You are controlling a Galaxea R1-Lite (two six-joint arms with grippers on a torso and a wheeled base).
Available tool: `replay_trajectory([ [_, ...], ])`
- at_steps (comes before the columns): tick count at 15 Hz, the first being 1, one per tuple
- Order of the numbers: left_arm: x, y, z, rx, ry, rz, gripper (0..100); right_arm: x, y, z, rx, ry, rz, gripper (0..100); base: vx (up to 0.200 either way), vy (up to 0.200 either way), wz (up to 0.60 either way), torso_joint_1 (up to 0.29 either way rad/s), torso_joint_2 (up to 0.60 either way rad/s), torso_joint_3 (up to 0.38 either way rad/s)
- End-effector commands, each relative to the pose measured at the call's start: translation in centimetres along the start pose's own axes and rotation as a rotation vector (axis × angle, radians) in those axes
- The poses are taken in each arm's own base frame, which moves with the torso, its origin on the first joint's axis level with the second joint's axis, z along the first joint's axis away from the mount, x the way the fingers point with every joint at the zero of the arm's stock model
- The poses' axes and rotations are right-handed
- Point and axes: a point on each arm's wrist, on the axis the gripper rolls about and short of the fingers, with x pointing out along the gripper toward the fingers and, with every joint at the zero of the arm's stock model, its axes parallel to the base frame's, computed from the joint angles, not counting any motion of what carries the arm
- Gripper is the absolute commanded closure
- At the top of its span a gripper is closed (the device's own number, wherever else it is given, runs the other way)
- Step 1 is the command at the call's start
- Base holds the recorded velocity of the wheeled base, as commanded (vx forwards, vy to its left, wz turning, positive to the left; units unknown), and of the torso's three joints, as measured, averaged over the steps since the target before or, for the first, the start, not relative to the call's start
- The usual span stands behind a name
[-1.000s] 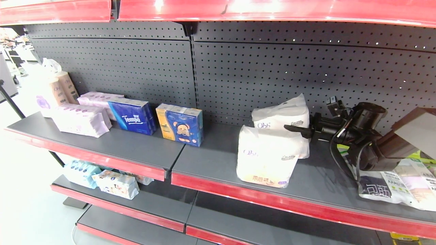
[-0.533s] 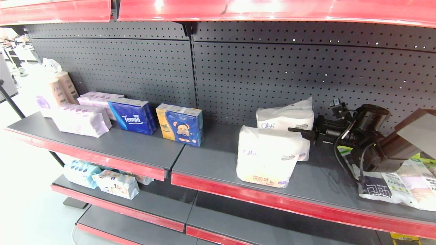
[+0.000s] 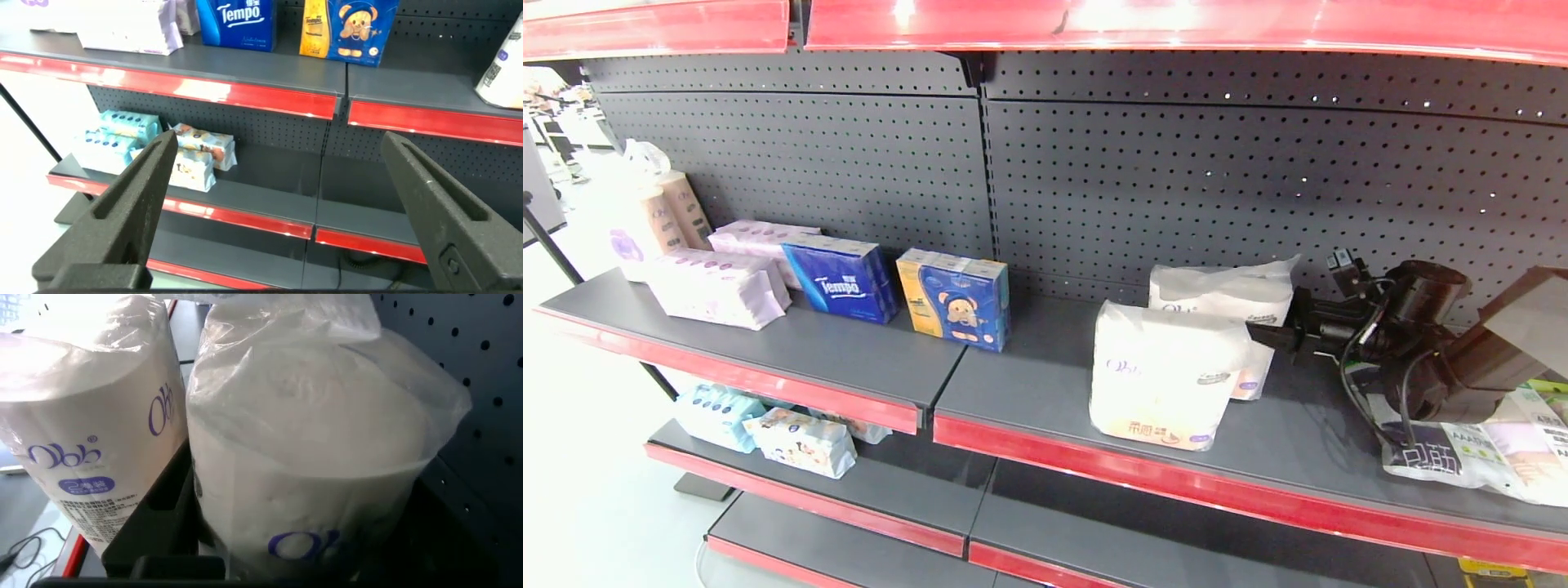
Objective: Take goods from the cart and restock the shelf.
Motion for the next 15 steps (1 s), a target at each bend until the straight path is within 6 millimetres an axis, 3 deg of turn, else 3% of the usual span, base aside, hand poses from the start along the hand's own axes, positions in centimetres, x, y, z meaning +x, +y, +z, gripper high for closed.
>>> replay_trajectory([
  [1, 0.0, 0.0, 0.0, 0.000, 0.003, 0.001, 0, 0.1, 0.1, -0.5, -0.015, 0.004, 0.000, 100, 0.000, 0.000, 0.00, 0.000, 0.00, 0.000],
  [6, 0.0, 0.0, 0.0, 0.000, 0.001, 0.001, 0, 0.3, -0.1, -0.8, -0.024, 0.004, 0.007, 100, 0.000, 0.000, 0.00, 0.000, 0.00, 0.000],
  [15, 0.0, 0.0, 0.0, 0.000, 0.001, 0.001, 0, 2.7, 0.3, -0.6, -0.043, -0.008, 0.062, 100, 0.000, 0.000, 0.00, 0.000, 0.00, 0.000],
])
